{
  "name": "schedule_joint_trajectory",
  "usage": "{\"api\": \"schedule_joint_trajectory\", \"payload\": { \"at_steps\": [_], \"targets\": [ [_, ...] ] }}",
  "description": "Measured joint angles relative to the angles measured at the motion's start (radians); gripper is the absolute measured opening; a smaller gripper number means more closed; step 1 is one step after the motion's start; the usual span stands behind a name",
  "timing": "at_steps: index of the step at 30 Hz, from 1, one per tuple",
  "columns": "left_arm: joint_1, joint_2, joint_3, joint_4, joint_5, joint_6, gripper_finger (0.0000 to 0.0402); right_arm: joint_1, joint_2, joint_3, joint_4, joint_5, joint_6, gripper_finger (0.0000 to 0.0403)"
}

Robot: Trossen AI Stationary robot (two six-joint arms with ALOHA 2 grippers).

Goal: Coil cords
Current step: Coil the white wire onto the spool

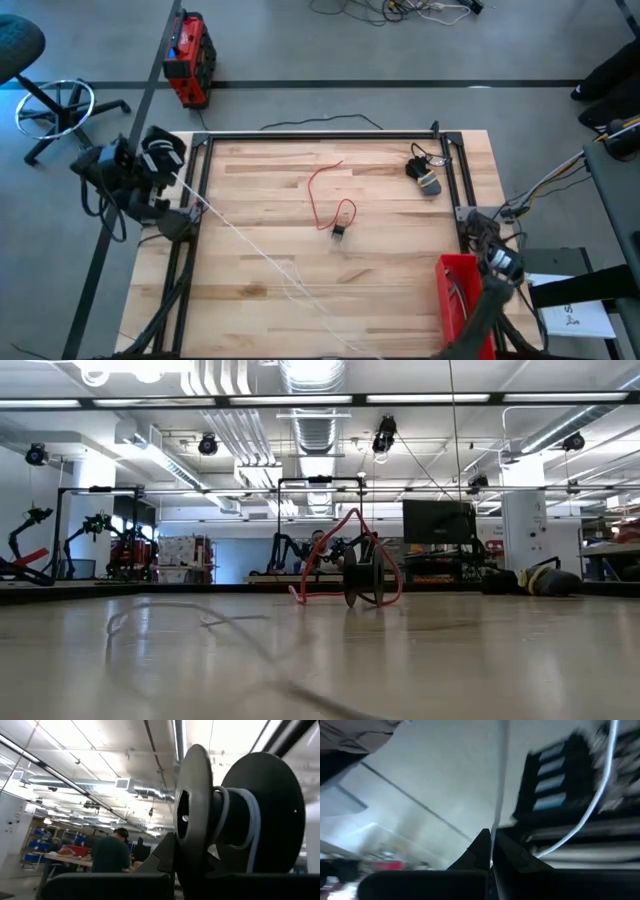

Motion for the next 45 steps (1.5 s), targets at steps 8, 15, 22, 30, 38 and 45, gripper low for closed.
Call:
{"api": "schedule_joint_trajectory", "payload": {
  "at_steps": [8,15,22,30,38,45],
  "targets": [
    [0.0,0.013,-0.003,-0.054,-0.006,0.018,0.0,0.103,-0.008,0.094,-0.053,0.155,0.341,0.0],
    [0.0,0.039,0.0,-0.064,-0.005,0.015,0.0,-0.012,-0.021,0.332,-0.587,0.651,0.051,0.0],
    [0.0,0.03,0.001,-0.064,-0.006,0.015,0.0,-0.203,-0.053,0.385,-0.806,0.925,-0.416,0.0],
    [0.0,0.01,0.001,-0.076,-0.003,-0.003,0.0,-0.483,-0.075,0.135,-0.803,0.916,-0.903,0.0],
    [0.0,0.017,-0.001,-0.154,0.134,-0.138,0.0,-0.62,-0.079,-0.071,-0.796,0.956,-1.142,0.0065],
    [0.0,0.068,-0.001,-0.182,0.163,-0.184,0.0,-0.614,-0.14,-0.097,-0.791,1.017,-1.222,0.0166]
  ]
}}
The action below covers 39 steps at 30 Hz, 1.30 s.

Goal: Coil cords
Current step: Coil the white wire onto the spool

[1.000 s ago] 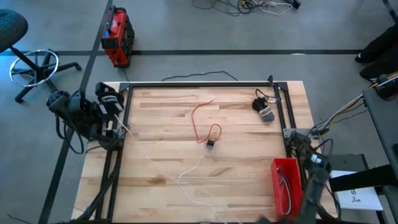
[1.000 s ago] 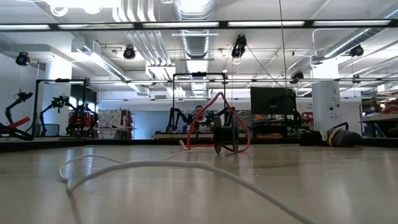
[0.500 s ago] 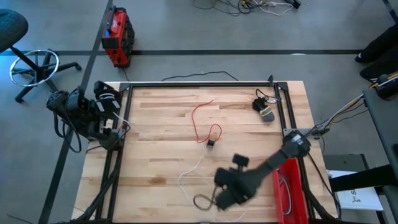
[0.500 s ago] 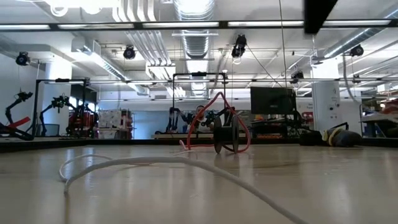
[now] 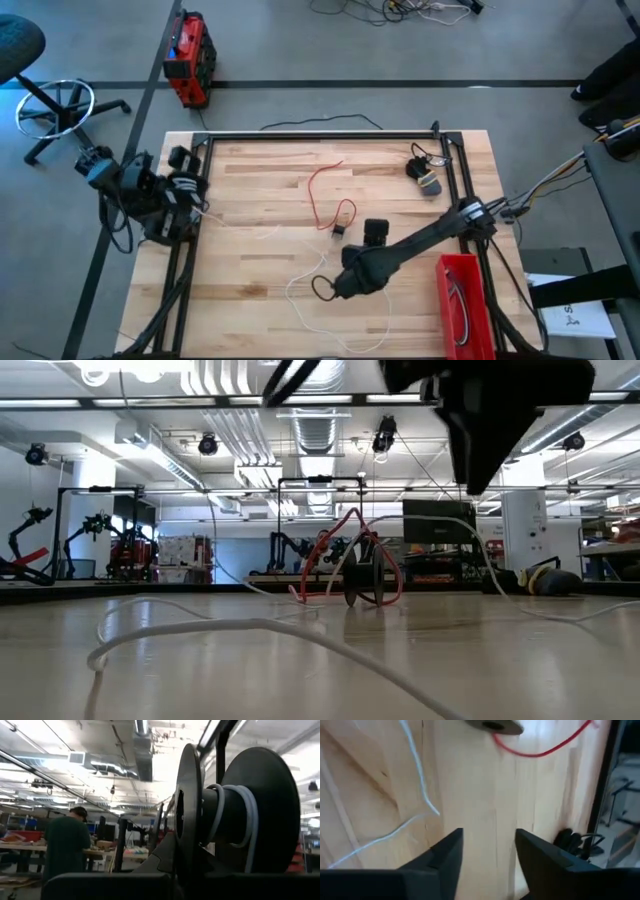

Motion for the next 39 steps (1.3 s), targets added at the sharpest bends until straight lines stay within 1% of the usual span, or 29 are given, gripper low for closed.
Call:
{"api": "schedule_joint_trajectory", "payload": {
  "at_steps": [3,5,6,10,12,15,17,19,24,29,32,36,39],
  "targets": [
    [0.0,0.031,0.0,-0.018,0.0,0.0,0.0,0.024,-0.052,-0.031,0.046,0.044,-0.003,0.0196],
    [0.0,0.061,0.0,-0.046,-0.011,-0.011,0.0,0.041,-0.096,-0.067,0.136,0.087,-0.002,0.0209],
    [0.0,0.077,0.0,-0.064,-0.032,-0.022,0.0,0.049,-0.119,-0.092,0.209,0.11,0.0,0.0214],
    [0.0,0.161,-0.001,-0.177,-0.12,-0.09,0.0,0.064,-0.208,-0.225,0.638,0.196,-0.046,0.0221],
    [0.0,0.211,-0.004,-0.234,-0.164,-0.147,0.0,0.063,-0.24,-0.295,0.891,0.23,-0.12,0.022],
    [0.0,0.282,-0.006,-0.286,-0.189,-0.238,0.0,0.061,-0.27,-0.367,1.207,0.256,-0.258,0.0217],
    [0.0,0.333,-0.006,-0.304,-0.191,-0.286,0.0,0.06,-0.282,-0.391,1.36,0.256,-0.335,0.0215],
    [-0.003,0.377,-0.007,-0.309,-0.19,-0.318,0.0,0.06,-0.287,-0.399,1.465,0.257,-0.398,0.0215],
    [-0.007,0.47,-0.007,-0.303,-0.191,-0.365,0.0,0.063,-0.287,-0.398,1.659,0.257,-0.517,0.0212],
    [-0.018,0.522,-0.007,-0.296,-0.193,-0.393,0.0,0.062,-0.287,-0.398,1.771,0.257,-0.569,0.0202],
    [-0.025,0.534,-0.007,-0.297,-0.192,-0.394,0.0,0.062,-0.288,-0.398,1.807,0.257,-0.575,0.0193],
    [-0.026,0.538,-0.007,-0.295,-0.193,-0.397,0.0,0.058,-0.288,-0.398,1.818,0.253,-0.576,0.0168],
    [-0.026,0.539,-0.007,-0.297,-0.193,-0.397,0.0,0.052,-0.287,-0.398,1.827,0.211,-0.572,0.0137]
  ]
}}
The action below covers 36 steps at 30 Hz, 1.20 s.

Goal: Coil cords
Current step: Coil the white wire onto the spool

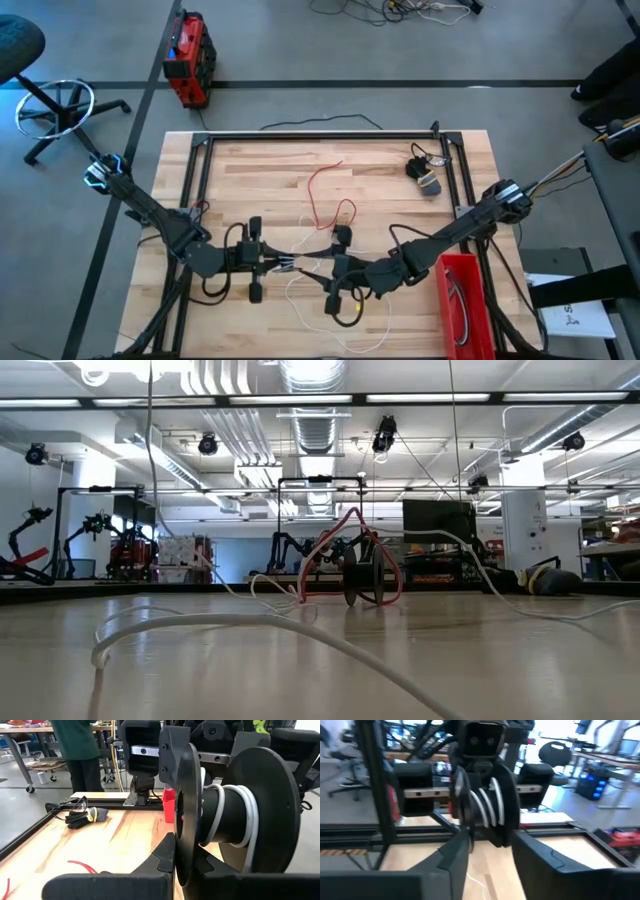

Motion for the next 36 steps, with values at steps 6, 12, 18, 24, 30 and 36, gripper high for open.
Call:
{"api": "schedule_joint_trajectory", "payload": {
  "at_steps": [6,12,18,24,30,36],
  "targets": [
    [0.001,0.0,0.0,0.002,-0.019,0.0,0.0,-0.015,0.027,0.001,0.055,-0.104,0.002,0.0059],
    [-0.001,-0.001,0.0,-0.012,-0.025,0.015,0.0,-0.024,0.031,0.001,0.055,-0.124,0.003,0.0006],
    [-0.009,-0.033,0.011,-0.076,-0.01,0.023,0.0006,-0.019,-0.007,0.001,-0.024,-0.148,-0.013,0.0003],
    [-0.016,-0.088,0.008,-0.164,0.104,0.023,0.0027,-0.005,-0.043,0.002,-0.061,-0.158,-0.008,0.0001],
    [-0.019,-0.106,0.008,-0.163,0.219,0.018,0.0045,0.0,-0.051,0.002,-0.079,-0.21,-0.013,0.0001],
    [-0.019,-0.106,0.006,-0.068,0.217,0.04,0.0046,0.024,-0.053,0.002,-0.089,-0.239,-0.016,0.0001]
  ]
}}
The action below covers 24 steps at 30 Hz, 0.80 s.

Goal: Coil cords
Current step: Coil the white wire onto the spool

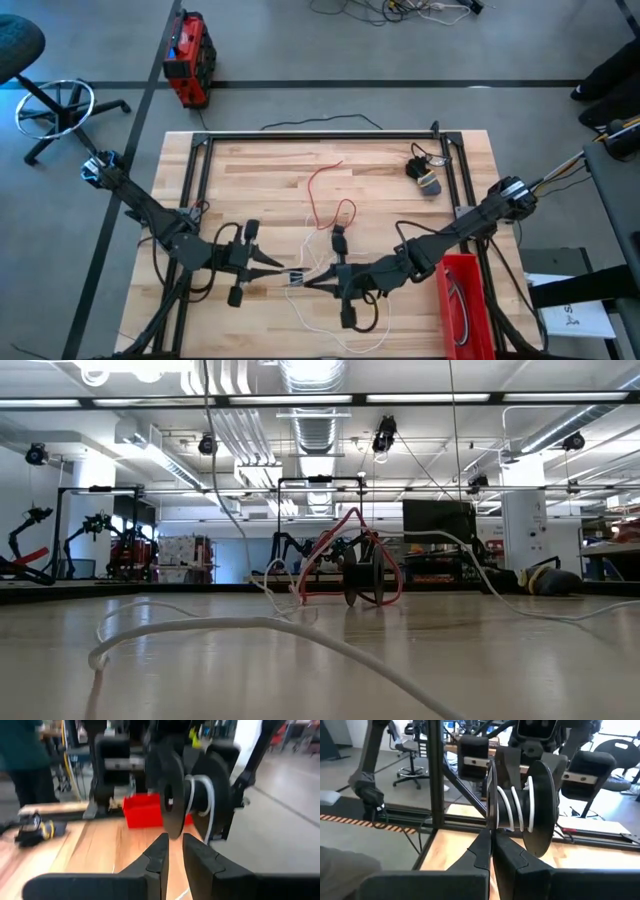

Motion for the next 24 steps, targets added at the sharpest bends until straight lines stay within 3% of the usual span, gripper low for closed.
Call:
{"api": "schedule_joint_trajectory", "payload": {
  "at_steps": [7,15,24],
  "targets": [
    [-0.002,0.015,-0.019,0.194,0.001,0.092,0.0057,0.058,-0.03,0.0,0.014,0.119,-0.057,0.0],
    [0.003,0.118,-0.083,0.552,0.023,0.227,0.0128,0.067,-0.032,0.0,0.041,0.151,-0.08,0.0],
    [0.016,0.151,-0.076,0.596,-0.03,0.254,0.0171,0.076,-0.032,0.0,0.041,0.15,-0.083,0.0]
  ]
}}
